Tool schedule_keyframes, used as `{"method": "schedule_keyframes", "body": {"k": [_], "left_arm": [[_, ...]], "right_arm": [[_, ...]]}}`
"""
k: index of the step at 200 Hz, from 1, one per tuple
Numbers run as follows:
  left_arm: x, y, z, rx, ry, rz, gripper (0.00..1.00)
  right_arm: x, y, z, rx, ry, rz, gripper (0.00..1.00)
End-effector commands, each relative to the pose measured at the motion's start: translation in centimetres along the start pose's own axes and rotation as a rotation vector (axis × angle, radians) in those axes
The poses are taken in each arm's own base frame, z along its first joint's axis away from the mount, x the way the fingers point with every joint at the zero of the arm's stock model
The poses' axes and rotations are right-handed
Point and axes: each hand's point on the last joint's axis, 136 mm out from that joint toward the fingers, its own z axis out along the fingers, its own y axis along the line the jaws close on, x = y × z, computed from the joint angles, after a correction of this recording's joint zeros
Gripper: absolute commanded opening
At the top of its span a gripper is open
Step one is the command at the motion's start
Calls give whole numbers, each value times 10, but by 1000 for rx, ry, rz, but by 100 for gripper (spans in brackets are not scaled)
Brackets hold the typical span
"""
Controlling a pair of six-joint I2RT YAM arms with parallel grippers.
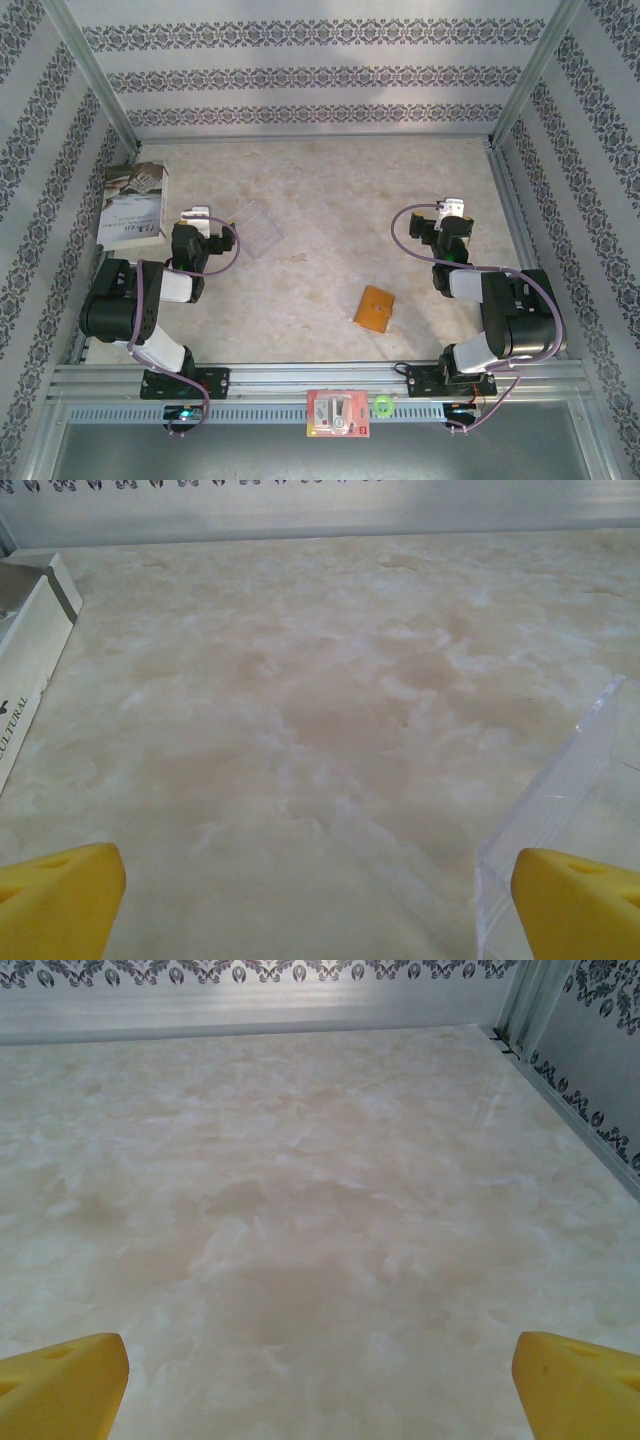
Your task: Take the credit cards out of the card holder
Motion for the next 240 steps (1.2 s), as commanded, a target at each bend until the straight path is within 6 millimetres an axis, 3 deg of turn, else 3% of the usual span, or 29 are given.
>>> {"method": "schedule_keyframes", "body": {"k": [1, 101, 143, 185, 206, 222, 229, 240], "left_arm": [[-5, 5, 2, -7, -8, 4, 99], [-5, 6, 2, -15, -8, 2, 99], [-48, 11, -31, -102, -53, 15, 99], [-94, 40, -65, -222, -302, -338, 99], [-106, 55, -74, -257, -395, -586, 99], [-97, 61, -80, -230, -396, -850, 99], [-91, 63, -79, -208, -363, -946, 99], [-95, 60, -74, -127, -309, -1002, 99]], "right_arm": [[-14, 1, 0, -13, -48, 10, 98], [-14, 0, 0, -23, -44, 20, 98], [-30, -7, -4, 28, -1, 22, 98], [-76, -21, -24, 209, -55, 61, 98], [-101, -41, -35, 464, -121, 121, 98], [-78, -49, -40, 523, 18, 307, 98], [-75, -44, -36, 461, 76, 364, 98], [-67, -19, -22, 247, 153, 434, 98]]}}
